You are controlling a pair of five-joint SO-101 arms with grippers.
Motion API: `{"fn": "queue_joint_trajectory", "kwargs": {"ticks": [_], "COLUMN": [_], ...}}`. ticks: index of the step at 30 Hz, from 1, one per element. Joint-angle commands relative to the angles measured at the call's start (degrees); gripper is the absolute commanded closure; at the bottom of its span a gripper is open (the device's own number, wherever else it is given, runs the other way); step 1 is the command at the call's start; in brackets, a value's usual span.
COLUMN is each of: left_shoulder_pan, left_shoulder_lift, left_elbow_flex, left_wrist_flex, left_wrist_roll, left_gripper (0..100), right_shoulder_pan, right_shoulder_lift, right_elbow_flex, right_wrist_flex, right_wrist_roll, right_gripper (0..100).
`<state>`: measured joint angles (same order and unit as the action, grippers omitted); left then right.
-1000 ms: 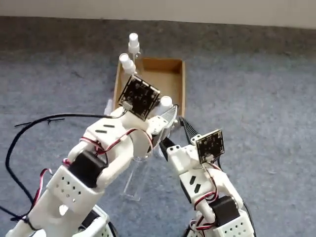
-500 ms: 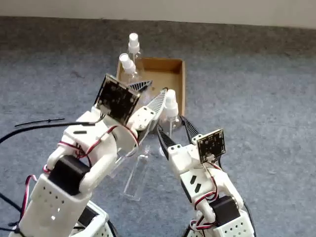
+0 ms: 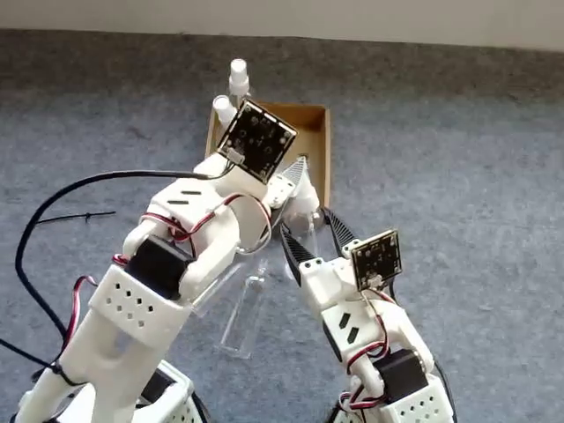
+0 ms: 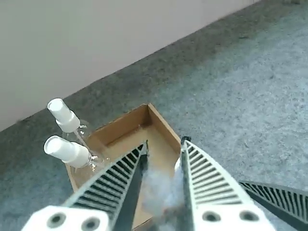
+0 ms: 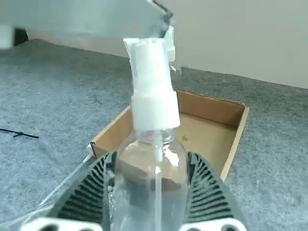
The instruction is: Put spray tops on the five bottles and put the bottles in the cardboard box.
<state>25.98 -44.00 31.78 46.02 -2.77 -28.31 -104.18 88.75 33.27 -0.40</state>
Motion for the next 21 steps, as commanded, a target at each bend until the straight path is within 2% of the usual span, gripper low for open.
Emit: {"fn": "queue_joint_trajectory", "kwargs": {"ticks": [1,8,17,21], "left_shoulder_pan": [1.80,9.01,9.54,8.92], "left_shoulder_lift": [0.13,0.57,0.66,0.13], "left_elbow_flex": [1.19,1.19,1.19,0.92], "left_wrist_flex": [0.18,1.23,5.63,7.56], "left_wrist_roll": [-2.55,-5.63,-5.98,-9.14], "left_gripper": [88,88,88,88], "right_shoulder_pan": [0.48,0.48,0.48,0.48], "right_shoulder_lift": [-0.57,-0.57,-0.57,-0.57], "right_elbow_flex": [-0.75,-0.75,-0.75,-0.75], "right_wrist_flex": [-1.54,-1.54,-1.54,-1.54], "right_wrist_roll": [-0.18,-0.18,-0.09,-0.09], "right_gripper": [99.3,99.3,99.3,99.3]}}
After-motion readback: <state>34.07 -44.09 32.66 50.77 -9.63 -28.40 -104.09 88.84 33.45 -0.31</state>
